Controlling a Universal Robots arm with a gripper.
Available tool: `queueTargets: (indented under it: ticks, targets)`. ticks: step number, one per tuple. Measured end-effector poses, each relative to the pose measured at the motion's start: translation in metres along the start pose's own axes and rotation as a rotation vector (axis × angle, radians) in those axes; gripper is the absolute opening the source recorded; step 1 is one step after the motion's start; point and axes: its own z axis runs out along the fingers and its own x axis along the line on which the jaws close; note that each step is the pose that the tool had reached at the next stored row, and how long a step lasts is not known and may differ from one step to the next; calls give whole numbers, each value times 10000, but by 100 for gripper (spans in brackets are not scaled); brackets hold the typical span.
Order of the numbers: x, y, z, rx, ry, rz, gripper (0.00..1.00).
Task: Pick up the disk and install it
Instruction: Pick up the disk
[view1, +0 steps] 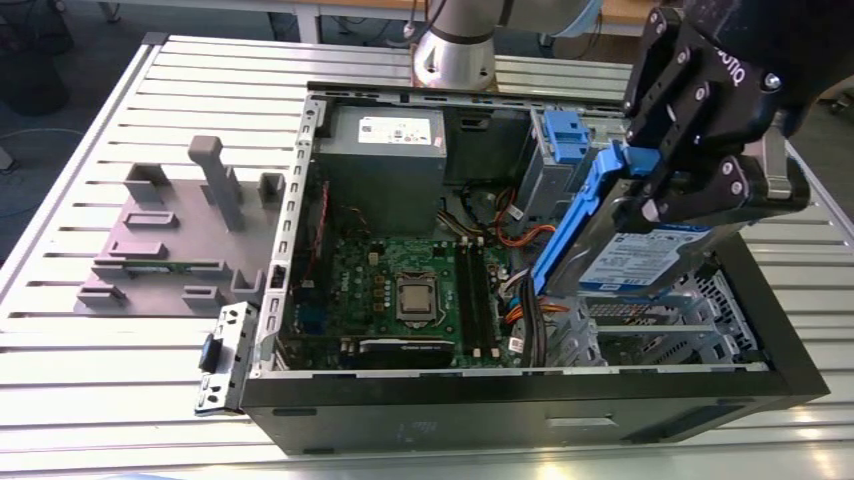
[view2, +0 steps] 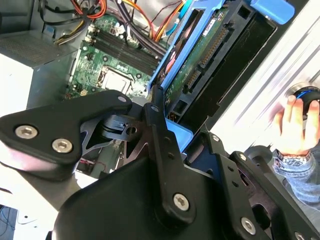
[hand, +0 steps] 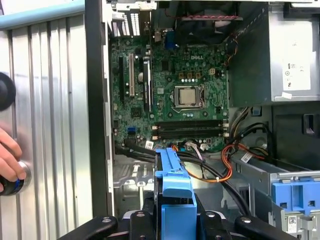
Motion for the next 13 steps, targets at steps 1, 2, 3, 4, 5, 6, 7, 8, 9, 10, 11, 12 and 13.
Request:
queueTargets:
  ticks: [1, 2, 3, 4, 5, 6, 7, 8, 9, 10, 11, 12, 13]
  targets:
    - [4, -20, 2, -1, -1, 0, 37]
    - [6, -41, 3, -1, -2, 0, 37]
    - [8, -61, 5, -2, -2, 1, 37]
    - [10, -80, 6, -2, -1, 0, 37]
    - [12, -99, 8, -2, -2, 1, 37]
    - [14, -116, 9, -2, -1, 0, 37]
    - [17, -134, 10, -2, -1, 1, 37]
    - [19, -151, 12, -2, -1, 0, 37]
    - [21, -168, 13, -3, -1, 0, 37]
    - [24, -186, 14, -2, -2, 1, 37]
    - [26, -204, 15, -3, -1, 1, 37]
    - [27, -223, 17, -3, -1, 1, 37]
    - [28, -241, 18, -3, -1, 0, 37]
